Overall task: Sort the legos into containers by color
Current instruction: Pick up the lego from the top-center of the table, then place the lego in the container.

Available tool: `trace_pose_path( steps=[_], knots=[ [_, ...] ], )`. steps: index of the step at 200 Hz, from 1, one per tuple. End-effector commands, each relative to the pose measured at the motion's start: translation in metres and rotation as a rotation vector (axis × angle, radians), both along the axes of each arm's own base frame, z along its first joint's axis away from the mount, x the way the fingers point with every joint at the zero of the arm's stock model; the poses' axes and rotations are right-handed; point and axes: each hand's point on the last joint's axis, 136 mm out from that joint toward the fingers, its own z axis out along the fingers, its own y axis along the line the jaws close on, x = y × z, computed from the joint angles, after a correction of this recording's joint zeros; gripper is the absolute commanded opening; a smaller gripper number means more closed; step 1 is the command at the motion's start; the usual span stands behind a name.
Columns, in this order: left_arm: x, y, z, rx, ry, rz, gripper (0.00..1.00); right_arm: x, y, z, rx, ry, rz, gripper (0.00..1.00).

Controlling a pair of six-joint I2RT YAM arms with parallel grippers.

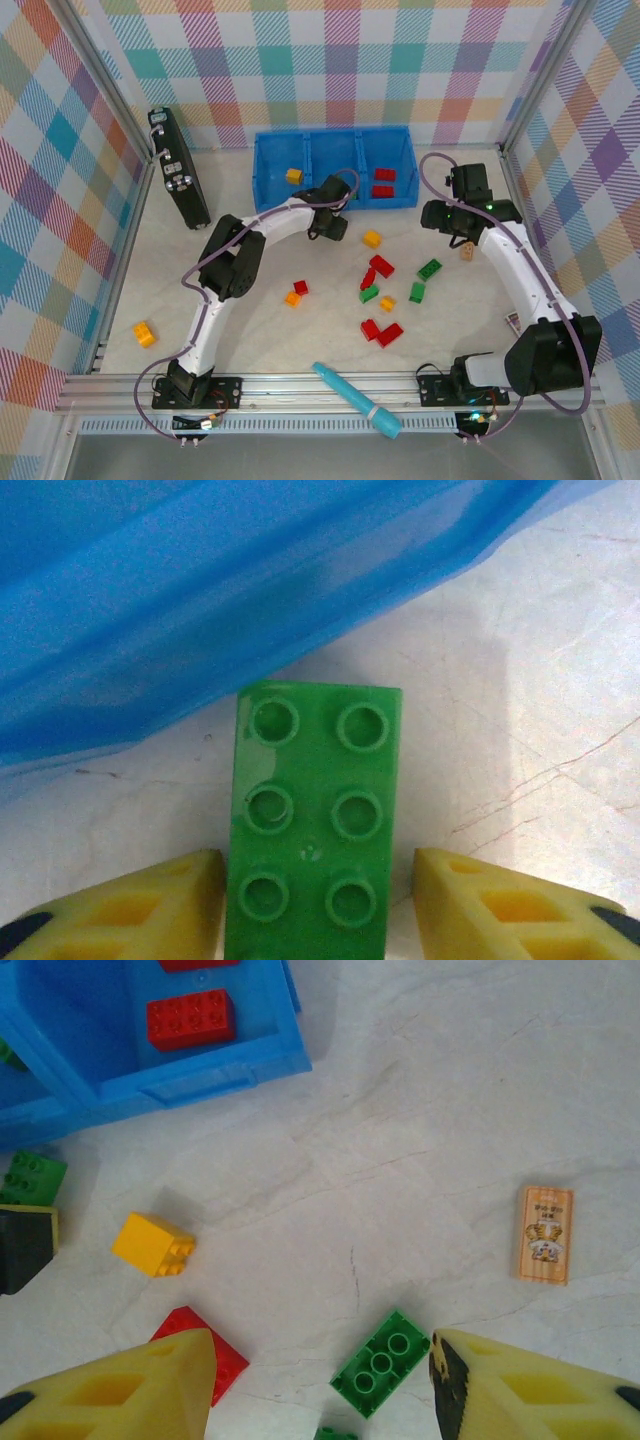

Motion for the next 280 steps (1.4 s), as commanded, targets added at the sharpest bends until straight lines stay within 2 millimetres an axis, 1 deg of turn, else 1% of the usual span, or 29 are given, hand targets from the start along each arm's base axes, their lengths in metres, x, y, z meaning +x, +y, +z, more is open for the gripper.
trace_pose_path(
  steps=[1,15,37,56,79,95,106,110,144,167,175,189,209,233,243,254,257,273,276,280],
  knots=[
    [-0.008,0.0,-0.025,0.036,0.037,0.011,0.46,-0.01,0.003,-0.021,0.054,0.085,-0.032,0.64],
    [-0.011,-0.001,-0.027,0.04,0.039,0.008,0.4,-0.019,0.0,-0.038,0.059,0.147,-0.068,0.65],
    [-0.016,0.001,-0.028,0.053,0.045,-0.001,0.33,-0.036,-0.005,-0.066,0.085,0.238,-0.135,0.7],
    [-0.02,0.004,-0.022,0.061,0.035,-0.006,0.29,-0.049,-0.005,-0.088,0.133,0.29,-0.181,0.72],
    [-0.025,0.01,-0.005,0.06,0.012,-0.006,0.25,-0.06,-0.003,-0.111,0.19,0.33,-0.218,0.72],
    [-0.03,0.013,0.015,0.052,-0.009,-0.008,0.24,-0.064,-0.002,-0.123,0.204,0.347,-0.235,0.72],
    [-0.032,0.015,0.036,0.042,-0.039,-0.008,0.23,-0.066,-0.003,-0.13,0.204,0.358,-0.241,0.73],
    [-0.033,0.014,0.04,0.04,-0.045,-0.012,0.23,-0.066,-0.003,-0.132,0.203,0.361,-0.241,0.73],
    [-0.035,0.004,0.11,-0.051,-0.148,-0.028,0.23,-0.065,-0.002,-0.147,0.204,0.383,-0.248,0.73],
    [-0.024,-0.001,0.153,-0.111,-0.251,-0.019,0.23,-0.065,-0.003,-0.154,0.203,0.394,-0.255,0.73],
    [-0.018,-0.002,0.164,-0.122,-0.296,-0.014,0.22,-0.065,-0.003,-0.157,0.2,0.396,-0.258,0.73],
    [-0.003,-0.005,0.176,-0.119,-0.375,-0.007,0.22,-0.064,-0.004,-0.163,0.196,0.403,-0.266,0.73],
    [0.02,-0.012,0.18,-0.09,-0.454,-0.005,0.22,-0.06,-0.004,-0.168,0.192,0.405,-0.27,0.72],
    [0.048,-0.019,0.165,-0.057,-0.488,0.009,0.22,-0.055,-0.005,-0.17,0.188,0.402,-0.277,0.71],
    [0.058,-0.018,0.158,-0.052,-0.491,0.023,0.22,-0.054,-0.006,-0.171,0.183,0.402,-0.279,0.71],
    [0.068,-0.015,0.15,-0.035,-0.497,0.048,0.21,-0.052,-0.006,-0.171,0.178,0.402,-0.279,0.7],
    [0.071,-0.013,0.151,-0.031,-0.504,0.06,0.21,-0.052,-0.007,-0.172,0.176,0.404,-0.279,0.7],
    [0.087,-0.002,0.136,0.016,-0.497,0.115,0.21,-0.049,-0.006,-0.173,0.174,0.404,-0.269,0.69],
    [0.089,0.0,0.13,0.027,-0.487,0.12,0.21,-0.049,-0.006,-0.173,0.175,0.405,-0.266,0.68],
    [0.092,0.001,0.127,0.031,-0.482,0.126,0.22,-0.048,-0.005,-0.173,0.175,0.404,-0.264,0.67]
  ],
)
